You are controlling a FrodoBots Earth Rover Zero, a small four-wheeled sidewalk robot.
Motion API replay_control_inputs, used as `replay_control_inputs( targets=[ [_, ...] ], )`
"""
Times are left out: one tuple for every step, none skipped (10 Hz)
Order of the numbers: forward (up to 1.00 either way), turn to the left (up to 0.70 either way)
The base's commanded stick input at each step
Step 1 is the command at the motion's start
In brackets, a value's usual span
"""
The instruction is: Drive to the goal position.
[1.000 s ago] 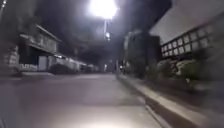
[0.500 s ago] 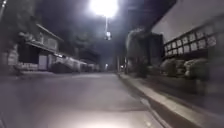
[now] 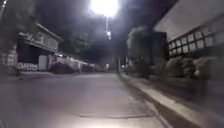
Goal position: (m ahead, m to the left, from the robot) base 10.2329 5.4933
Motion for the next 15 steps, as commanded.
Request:
replay_control_inputs(
  targets=[
    [0.50, -0.50],
    [0.50, -0.50],
    [0.50, -0.50],
    [0.50, -0.50],
    [0.50, -0.46],
    [0.50, -0.20],
    [0.50, 0.00],
    [0.50, 0.00],
    [0.50, 0.00],
    [0.50, 0.00],
    [0.50, 0.00],
    [0.50, 0.00],
    [0.50, 0.00],
    [0.50, 0.00],
    [0.50, 0.00]
  ],
)
